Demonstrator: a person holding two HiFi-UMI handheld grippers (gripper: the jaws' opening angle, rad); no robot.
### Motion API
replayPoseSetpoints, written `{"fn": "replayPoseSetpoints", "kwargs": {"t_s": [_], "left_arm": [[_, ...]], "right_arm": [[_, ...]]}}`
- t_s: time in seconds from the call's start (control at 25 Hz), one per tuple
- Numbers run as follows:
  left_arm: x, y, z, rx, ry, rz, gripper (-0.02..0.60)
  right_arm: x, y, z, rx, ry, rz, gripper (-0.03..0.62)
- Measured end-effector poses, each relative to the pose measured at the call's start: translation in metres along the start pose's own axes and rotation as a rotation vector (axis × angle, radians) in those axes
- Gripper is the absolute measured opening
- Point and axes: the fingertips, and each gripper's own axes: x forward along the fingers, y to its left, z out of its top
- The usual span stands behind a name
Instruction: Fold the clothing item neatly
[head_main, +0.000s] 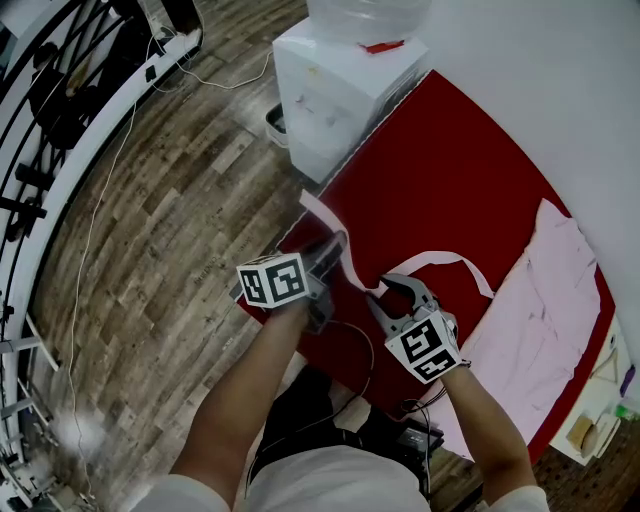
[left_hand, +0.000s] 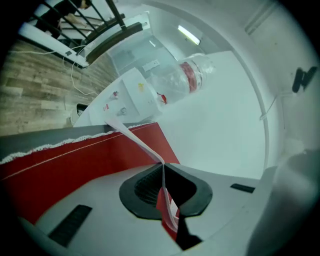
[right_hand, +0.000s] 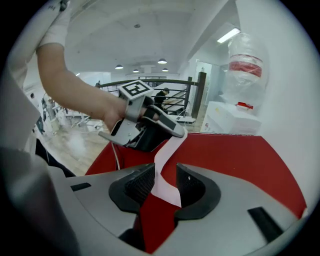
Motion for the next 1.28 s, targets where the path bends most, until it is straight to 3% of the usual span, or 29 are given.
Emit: {"fn": "replayPoseSetpoints", "kwargs": {"t_s": [0.24,0.4,0.6,0.72,0.92,0.96,1.04,1.28], "left_arm": [[0.002,-0.009,-0.023,0.123,0.099,0.021,0.014],[0.005,-0.009,-0.030,0.093,0.124,0.033,0.014],[0.007,-0.006,-0.034,0.078,0.146,0.064,0.014],[0.008,-0.007,-0.038,0.091,0.160,0.073,0.014],[0.004,-0.004,-0.038,0.052,0.155,0.073,0.012],[0.003,-0.003,-0.038,0.048,0.156,0.071,0.012],[0.003,-0.005,-0.039,0.066,0.168,0.068,0.012],[0.002,-0.009,-0.042,0.136,0.187,0.070,0.012]], "right_arm": [[-0.009,-0.040,0.026,0.178,-0.076,-0.058,0.110],[0.014,-0.060,0.057,0.198,-0.078,-0.051,0.110],[0.071,-0.055,0.089,0.191,0.014,0.069,0.110],[0.106,-0.051,0.081,0.174,0.146,0.112,0.110],[0.132,-0.051,0.054,0.133,0.336,0.098,0.109],[0.132,-0.053,0.050,0.154,0.350,0.085,0.106],[0.128,-0.056,0.046,0.171,0.361,0.056,0.032],[0.110,-0.064,0.053,0.160,0.275,-0.013,0.023]]}}
